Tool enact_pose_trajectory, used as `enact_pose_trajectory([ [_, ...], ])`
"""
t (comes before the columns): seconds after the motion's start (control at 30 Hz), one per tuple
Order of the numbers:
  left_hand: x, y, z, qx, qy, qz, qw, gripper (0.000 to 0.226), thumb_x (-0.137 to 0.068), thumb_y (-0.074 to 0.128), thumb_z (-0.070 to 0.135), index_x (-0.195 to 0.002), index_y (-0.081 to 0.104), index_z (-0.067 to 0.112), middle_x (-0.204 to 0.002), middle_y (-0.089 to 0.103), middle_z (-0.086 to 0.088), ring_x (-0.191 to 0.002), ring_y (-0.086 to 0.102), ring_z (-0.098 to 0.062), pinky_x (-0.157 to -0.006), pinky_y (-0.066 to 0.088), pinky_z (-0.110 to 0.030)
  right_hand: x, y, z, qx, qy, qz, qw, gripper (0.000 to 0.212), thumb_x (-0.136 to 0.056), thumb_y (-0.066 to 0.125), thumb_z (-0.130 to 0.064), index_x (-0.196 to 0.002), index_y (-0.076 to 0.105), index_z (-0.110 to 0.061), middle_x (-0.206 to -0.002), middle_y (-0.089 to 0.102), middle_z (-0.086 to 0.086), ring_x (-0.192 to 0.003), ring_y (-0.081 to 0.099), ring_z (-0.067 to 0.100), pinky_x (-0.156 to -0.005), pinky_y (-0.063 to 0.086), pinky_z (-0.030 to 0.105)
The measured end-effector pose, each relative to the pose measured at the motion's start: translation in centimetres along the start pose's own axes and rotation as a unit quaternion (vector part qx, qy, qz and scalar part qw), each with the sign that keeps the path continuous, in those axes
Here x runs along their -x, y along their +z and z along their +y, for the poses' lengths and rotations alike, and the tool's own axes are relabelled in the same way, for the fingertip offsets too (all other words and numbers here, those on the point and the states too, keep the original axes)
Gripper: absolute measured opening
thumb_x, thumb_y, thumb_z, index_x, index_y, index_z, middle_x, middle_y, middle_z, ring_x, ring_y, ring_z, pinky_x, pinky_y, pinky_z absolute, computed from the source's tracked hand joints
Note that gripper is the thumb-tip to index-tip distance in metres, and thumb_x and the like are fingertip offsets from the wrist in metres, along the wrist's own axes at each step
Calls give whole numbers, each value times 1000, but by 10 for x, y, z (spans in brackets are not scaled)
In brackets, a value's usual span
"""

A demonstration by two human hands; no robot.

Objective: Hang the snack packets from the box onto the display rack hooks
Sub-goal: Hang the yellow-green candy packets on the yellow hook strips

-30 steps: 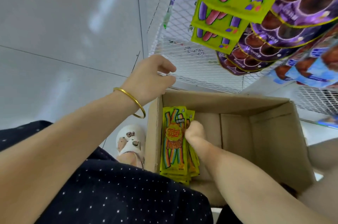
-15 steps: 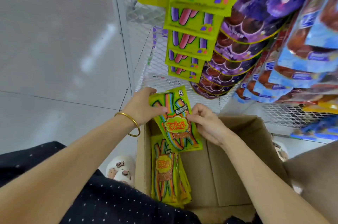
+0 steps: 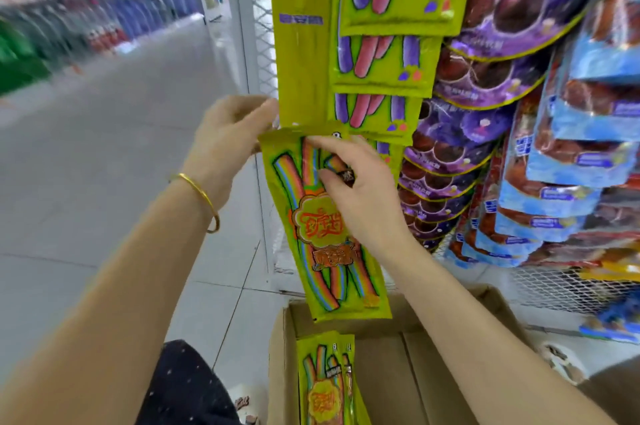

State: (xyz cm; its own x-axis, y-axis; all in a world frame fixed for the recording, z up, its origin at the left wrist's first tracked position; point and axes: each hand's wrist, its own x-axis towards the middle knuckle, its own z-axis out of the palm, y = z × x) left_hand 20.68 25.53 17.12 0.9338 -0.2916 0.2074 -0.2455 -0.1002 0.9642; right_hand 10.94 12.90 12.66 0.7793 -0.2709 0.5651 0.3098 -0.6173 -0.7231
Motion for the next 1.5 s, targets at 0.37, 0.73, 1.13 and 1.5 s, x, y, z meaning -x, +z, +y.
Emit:
enact_pose_trajectory([
  [0.37, -52, 27, 16, 9, 62, 16, 998, 12, -89, 59, 19, -77, 60, 18, -83, 60, -7, -78, 55, -17, -77, 47, -32, -36, 12, -5, 33, -16, 88, 995, 47, -85, 53, 4, -130, 51, -10, -123, 55, 3, -114, 42, 3, -91, 23, -4],
  [0.73, -35, 7, 15, 113, -11, -52, 992, 20, -93, 53, 30, -98, 63, 13, -101, 70, -10, -92, 67, -27, -89, 52, -45, -42, 25, -11, 36, 0, 77, 996, 50, -89, 50, 0, -137, 43, -10, -127, 49, 6, -119, 37, 6, -91, 21, -4],
  [1.13, -31, 3, 12, 156, -52, -46, 985, 10, -89, 57, 8, -92, 62, 0, -80, 66, -12, -61, 66, -15, -61, 57, -27, -37, 24, -12, 49, 6, 46, 998, 52, -87, 51, -2, -138, 44, -13, -118, 51, 4, -91, 36, -6, -79, 24, -6],
  [1.5, -30, 7, 9, 132, -35, -22, 990, 13, -89, 58, 10, -101, 58, 5, -77, 66, -4, -60, 65, -11, -63, 56, -26, -34, 25, -17, 52, 19, 64, 996, 51, -89, 50, -3, -138, 42, -13, -116, 49, 5, -102, 42, 6, -82, 36, 20],
])
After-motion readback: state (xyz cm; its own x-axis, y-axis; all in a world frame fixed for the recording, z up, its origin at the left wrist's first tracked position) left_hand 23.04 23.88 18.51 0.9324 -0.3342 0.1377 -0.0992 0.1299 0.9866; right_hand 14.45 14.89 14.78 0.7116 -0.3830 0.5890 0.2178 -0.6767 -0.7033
